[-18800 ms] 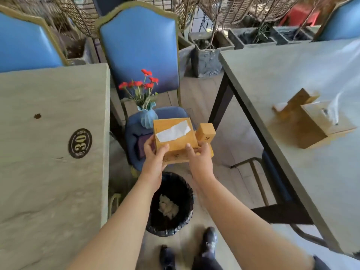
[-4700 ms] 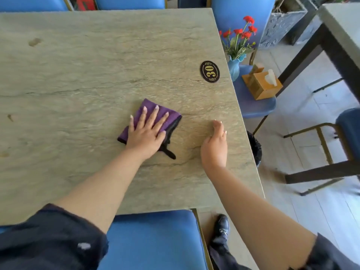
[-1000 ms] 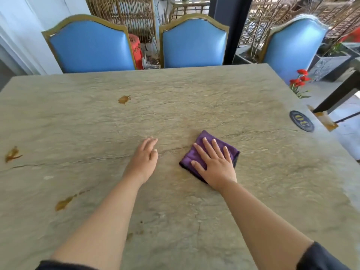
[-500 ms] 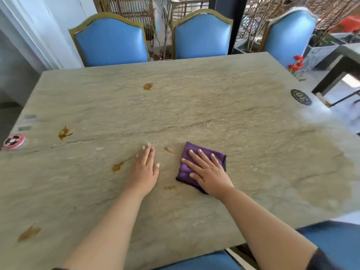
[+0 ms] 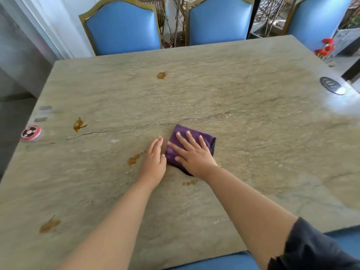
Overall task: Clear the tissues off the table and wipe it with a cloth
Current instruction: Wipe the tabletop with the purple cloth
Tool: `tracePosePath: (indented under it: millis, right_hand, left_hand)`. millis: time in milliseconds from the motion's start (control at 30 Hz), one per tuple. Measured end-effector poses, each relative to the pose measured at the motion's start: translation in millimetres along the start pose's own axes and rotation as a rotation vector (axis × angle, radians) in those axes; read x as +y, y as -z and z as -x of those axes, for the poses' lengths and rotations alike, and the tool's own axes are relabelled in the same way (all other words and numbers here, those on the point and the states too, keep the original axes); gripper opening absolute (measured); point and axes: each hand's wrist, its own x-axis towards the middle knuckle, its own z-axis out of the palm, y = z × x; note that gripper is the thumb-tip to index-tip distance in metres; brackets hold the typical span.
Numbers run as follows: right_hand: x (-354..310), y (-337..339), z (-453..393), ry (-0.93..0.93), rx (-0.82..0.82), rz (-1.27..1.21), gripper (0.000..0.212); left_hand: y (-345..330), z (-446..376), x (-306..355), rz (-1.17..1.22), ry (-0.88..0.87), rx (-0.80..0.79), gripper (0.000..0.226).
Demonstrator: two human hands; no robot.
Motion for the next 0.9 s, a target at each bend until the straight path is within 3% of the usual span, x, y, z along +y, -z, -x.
tracePosePath:
  millis: [100,267,367,533,667,900]
  right_hand:
    - [24.7,3.1,18.8,0.101,-0.008,-0.021,0.05]
    - [9.2,8.1,-13.2,-0.438,0.041,-0.124,0.052]
    - [-22.6,6.3,-37.1,-0.617,0.035,-0.175,0.056]
    - [-65.6,3.1,-63.8,-0.399,0.031,-0.093,0.055]
    - [-31.9,10.4,-59.1,-0.221,0.017,-0.036,0.054]
    - [-11.3,23.4,-135.9,-0.761,0.073,-0.161,0.057]
  left_hand:
    - [21.8,-8.2,-10.6,-0.182,-0.113,0.077,0.049]
    - [58.4,-46.6,-42.7,-0.463,-0.096,-0.026,0.053]
    - [72.1,-68.4,-62.6,-0.58,-0.043,-0.141,0.053]
    - [88.0,-96.4,-88.2,-0.601,-0.143,-0.193,0.051]
    - [83.7,-118.2,-98.9,-0.616,-0.195,-0.206,0.057]
    - [70.4,-120.7,-107.9,-0.606,-0.239,-0.086,0.071]
